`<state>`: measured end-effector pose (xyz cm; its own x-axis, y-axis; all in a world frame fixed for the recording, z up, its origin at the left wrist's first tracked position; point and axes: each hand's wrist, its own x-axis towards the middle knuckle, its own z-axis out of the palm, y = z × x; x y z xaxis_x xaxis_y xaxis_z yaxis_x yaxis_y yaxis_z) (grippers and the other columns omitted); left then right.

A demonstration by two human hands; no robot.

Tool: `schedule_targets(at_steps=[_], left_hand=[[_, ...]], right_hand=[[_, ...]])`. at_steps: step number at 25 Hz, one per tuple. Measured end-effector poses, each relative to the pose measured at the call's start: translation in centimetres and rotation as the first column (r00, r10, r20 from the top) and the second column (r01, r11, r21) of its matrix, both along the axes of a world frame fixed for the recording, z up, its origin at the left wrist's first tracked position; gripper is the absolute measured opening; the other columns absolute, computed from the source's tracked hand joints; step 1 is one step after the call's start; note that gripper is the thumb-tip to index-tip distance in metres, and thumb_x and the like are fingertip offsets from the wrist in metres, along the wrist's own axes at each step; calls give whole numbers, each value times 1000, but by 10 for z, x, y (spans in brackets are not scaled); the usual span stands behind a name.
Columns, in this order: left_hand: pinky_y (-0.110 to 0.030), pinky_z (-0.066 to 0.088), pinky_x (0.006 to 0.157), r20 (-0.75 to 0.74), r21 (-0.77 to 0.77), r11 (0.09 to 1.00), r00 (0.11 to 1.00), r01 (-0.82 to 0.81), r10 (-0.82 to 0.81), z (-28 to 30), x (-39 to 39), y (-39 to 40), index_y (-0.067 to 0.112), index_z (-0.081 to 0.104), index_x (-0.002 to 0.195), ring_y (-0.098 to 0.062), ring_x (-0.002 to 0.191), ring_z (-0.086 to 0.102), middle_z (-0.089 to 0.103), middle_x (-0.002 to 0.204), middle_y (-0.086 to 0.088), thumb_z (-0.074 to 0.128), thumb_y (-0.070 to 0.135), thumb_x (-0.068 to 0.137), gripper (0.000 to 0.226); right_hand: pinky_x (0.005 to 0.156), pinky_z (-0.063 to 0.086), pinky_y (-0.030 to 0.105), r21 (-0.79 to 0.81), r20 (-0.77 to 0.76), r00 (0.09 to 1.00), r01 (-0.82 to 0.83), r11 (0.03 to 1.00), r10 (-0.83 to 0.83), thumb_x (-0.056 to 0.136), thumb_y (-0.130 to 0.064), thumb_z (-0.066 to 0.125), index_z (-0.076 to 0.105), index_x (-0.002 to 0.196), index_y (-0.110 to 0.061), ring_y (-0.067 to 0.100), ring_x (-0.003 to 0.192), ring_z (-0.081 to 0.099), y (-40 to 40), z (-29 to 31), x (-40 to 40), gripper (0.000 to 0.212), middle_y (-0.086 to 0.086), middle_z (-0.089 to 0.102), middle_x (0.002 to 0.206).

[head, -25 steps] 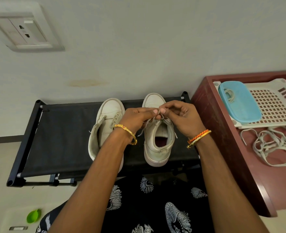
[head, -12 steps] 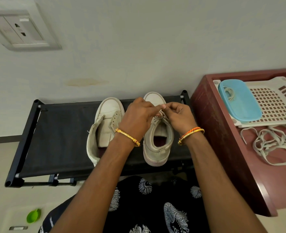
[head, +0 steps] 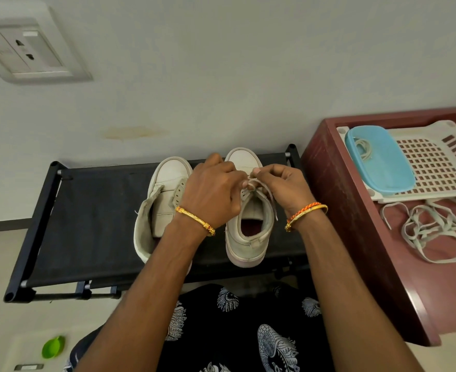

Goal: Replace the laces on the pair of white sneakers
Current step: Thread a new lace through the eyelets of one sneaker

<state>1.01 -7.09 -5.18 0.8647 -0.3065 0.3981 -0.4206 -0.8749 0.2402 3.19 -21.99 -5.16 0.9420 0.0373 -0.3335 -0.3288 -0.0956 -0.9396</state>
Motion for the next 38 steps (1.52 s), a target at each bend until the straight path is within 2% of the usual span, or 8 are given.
schedule_targets(at_steps=[3,9,15,21,26,29,32,38], left_hand=[[-30,41,60,-213,-168,983,976,-76,39,5,-3,2,13,73,85,-15,73,43,64,69,2,55,19,87,19],[-28,50,79,-683,-558,749,709,-356,-172,10,3,10,18,69,89,-16,83,61,68,87,-3,55,18,93,14],[-23,36,65,-819,-547,630,507,-551,-268,14,2,5,19,64,71,-8,68,46,56,69,6,53,17,94,26],[-24,36,67,-855,-499,415,354,-761,-379,7,3,8,15,66,92,-10,76,48,58,83,0,59,21,87,10],[-26,35,68,-899,-433,504,319,-748,-299,10,4,11,14,68,100,-11,83,53,64,86,1,63,35,85,26],[-30,34,80,-923,-378,572,347,-728,-169,13,7,9,13,67,111,-16,101,54,66,106,-2,64,39,83,39],[-32,42,91,-831,-512,491,551,-705,-76,8,9,3,10,71,102,-20,104,59,69,105,-5,67,30,84,28],[-30,45,81,-607,-444,710,766,-547,210,-14,15,-19,19,76,91,-15,93,60,68,96,3,60,40,88,26]], right_hand=[[61,53,25,-105,58,995,89,990,-83,89,-21,63,63,78,-17,9,64,58,-7,-2,0,12,-1,61,71],[64,45,27,-267,324,944,161,950,-69,88,-28,62,65,74,-4,19,68,53,-6,-3,-5,28,13,60,74],[69,48,30,-315,288,950,-27,949,123,88,-25,63,68,69,-7,22,75,57,-8,0,-11,26,9,62,75],[63,47,32,-354,184,933,-231,906,310,80,-46,67,60,66,-14,13,66,50,-9,2,-18,35,-1,54,66],[60,43,29,-265,203,925,-264,928,321,84,-23,68,60,67,-3,14,59,44,-9,7,-14,27,4,47,60],[61,44,26,-212,171,924,-305,929,342,85,-16,68,60,67,-2,19,60,44,-13,12,-15,24,11,47,62],[51,38,17,-249,130,917,-339,907,378,85,-14,66,57,62,-6,9,50,39,-21,16,-20,26,4,43,54],[49,34,25,-538,51,856,-410,737,514,87,-14,61,45,58,-13,6,45,33,-17,24,-31,34,-5,38,51]])
